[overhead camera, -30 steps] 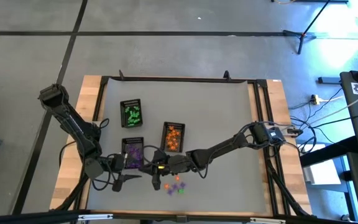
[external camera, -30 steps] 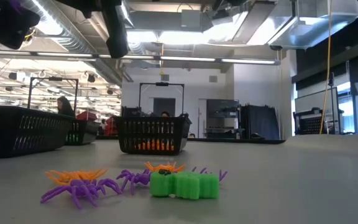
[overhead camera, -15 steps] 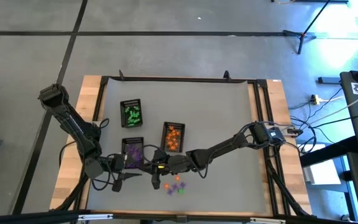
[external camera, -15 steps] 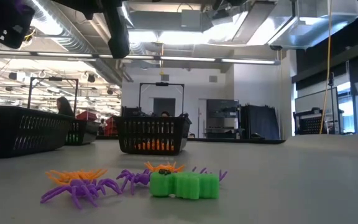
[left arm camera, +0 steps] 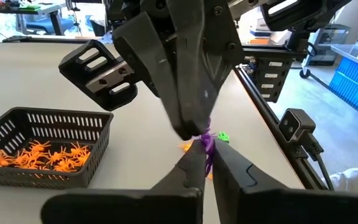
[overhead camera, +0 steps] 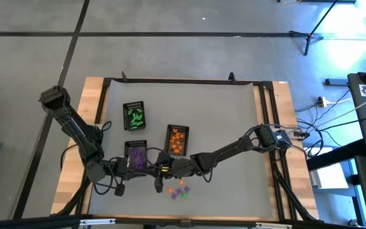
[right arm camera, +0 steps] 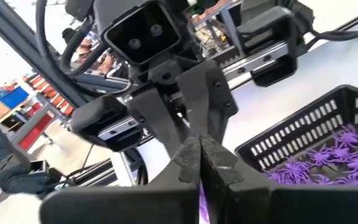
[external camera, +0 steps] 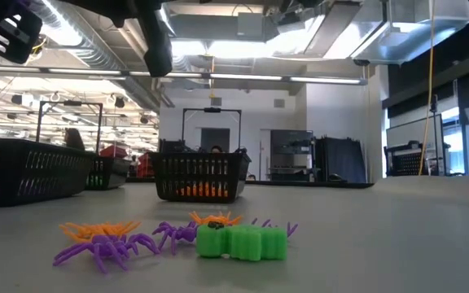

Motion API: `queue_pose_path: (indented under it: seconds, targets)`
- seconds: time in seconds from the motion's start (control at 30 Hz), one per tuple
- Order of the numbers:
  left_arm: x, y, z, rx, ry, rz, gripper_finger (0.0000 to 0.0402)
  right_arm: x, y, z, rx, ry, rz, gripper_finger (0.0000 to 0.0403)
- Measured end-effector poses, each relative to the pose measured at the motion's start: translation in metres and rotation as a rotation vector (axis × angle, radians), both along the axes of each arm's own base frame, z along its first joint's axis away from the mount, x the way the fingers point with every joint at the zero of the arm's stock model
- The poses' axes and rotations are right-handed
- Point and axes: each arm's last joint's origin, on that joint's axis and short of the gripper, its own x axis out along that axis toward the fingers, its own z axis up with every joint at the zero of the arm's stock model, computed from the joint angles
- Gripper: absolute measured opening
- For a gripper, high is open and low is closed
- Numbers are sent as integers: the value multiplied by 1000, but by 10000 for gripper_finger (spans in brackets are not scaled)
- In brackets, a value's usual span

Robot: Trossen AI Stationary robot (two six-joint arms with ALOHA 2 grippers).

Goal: Sort Halloween decoration
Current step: Put the purple spider toy into the bottom left black basket

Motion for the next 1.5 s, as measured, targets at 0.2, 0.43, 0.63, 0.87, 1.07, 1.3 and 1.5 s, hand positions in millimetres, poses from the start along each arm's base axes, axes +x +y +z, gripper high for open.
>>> queue_pose_path:
  seconds: [0.2, 0.43, 0.63, 0.87, 1.07, 1.3, 1.5]
  targets:
    - [-1, 0, -2, 13, 16, -16, 1, 0, 0, 1, -29, -6, -23, 47]
    - [-6, 7, -14, 36, 128, 17, 0, -6, -1, 25, -38, -37, 7, 153]
    - [-15, 23, -24, 13, 195, 206, 0, -10, 0, 32, -40, -31, 13, 193]
    - [-20, 31, -32, 7, 274, 256, 0, -11, 1, 23, -44, 59, 12, 195]
    - [-26, 44, -38, -72, 473, 351, 0, -11, 1, 23, -36, 62, 11, 195]
    - [-17, 30, -9, -78, 469, 301, 0, -11, 1, 23, -39, 60, 5, 195]
    - [-12, 28, 22, -29, 593, 282, 0, -12, 4, 23, -19, 58, 8, 195]
